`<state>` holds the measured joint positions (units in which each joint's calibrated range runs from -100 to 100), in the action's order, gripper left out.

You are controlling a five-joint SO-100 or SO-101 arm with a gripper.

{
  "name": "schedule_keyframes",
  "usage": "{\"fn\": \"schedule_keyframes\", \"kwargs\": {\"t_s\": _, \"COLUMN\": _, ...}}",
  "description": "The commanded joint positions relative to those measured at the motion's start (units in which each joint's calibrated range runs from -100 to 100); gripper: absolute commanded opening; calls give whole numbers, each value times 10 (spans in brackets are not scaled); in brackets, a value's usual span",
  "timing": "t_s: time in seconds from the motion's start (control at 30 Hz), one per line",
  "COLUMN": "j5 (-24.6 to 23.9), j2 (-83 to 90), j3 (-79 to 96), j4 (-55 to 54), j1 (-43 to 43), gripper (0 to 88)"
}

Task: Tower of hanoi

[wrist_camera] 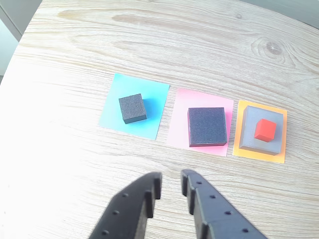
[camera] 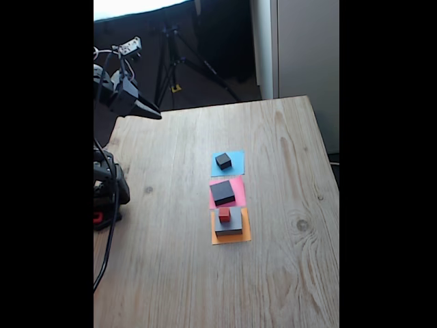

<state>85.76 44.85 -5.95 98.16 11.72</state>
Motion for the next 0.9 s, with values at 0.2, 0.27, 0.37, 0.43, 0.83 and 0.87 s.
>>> {"fn": "schedule_keyframes", "kwargs": {"t_s": 0.2, "j5": 4, "j2": 53, "j3": 61, "j4": 18, "j1": 20, "gripper": 40}}
{"fn": "schedule_keyframes", "kwargs": {"t_s": 0.27, "j5": -8, "j2": 56, "j3": 84, "j4": 18, "j1": 30, "gripper": 46}}
{"fn": "schedule_keyframes", "kwargs": {"t_s": 0.37, "j5": 15, "j2": 47, "j3": 110, "j4": 14, "j1": 32, "gripper": 41}}
{"fn": "schedule_keyframes", "kwargs": {"t_s": 0.43, "j5": 30, "j2": 46, "j3": 148, "j4": 1, "j1": 41, "gripper": 41}}
{"fn": "schedule_keyframes", "kwargs": {"t_s": 0.83, "j5": 104, "j2": 115, "j3": 536, "j4": -307, "j1": 86, "gripper": 221}}
{"fn": "schedule_keyframes", "kwargs": {"t_s": 0.87, "j5": 114, "j2": 116, "j3": 558, "j4": -336, "j1": 83, "gripper": 237}}
